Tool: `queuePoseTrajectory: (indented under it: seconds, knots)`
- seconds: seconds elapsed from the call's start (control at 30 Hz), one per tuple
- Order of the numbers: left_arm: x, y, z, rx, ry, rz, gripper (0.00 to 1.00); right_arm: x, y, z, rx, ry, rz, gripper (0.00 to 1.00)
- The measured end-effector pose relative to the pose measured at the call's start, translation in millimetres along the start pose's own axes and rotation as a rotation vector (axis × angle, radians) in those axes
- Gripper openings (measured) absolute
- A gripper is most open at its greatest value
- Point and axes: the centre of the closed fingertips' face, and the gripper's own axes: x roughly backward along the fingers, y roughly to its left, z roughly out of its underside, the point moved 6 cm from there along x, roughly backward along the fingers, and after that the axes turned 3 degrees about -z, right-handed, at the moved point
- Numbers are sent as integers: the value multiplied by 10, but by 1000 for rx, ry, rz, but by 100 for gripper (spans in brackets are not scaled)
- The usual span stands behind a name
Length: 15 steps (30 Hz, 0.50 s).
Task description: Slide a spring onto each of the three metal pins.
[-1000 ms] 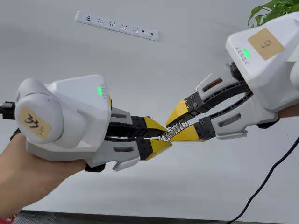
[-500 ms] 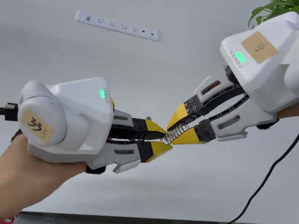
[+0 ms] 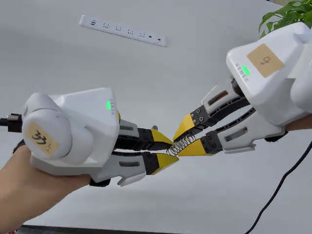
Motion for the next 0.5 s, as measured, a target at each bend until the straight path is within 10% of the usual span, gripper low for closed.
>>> queuePoseTrajectory:
  seconds: [0.5]
  knots:
    - [145, 18, 142, 5, 25, -38, 12, 155, -62, 87, -59, -24, 81, 7]
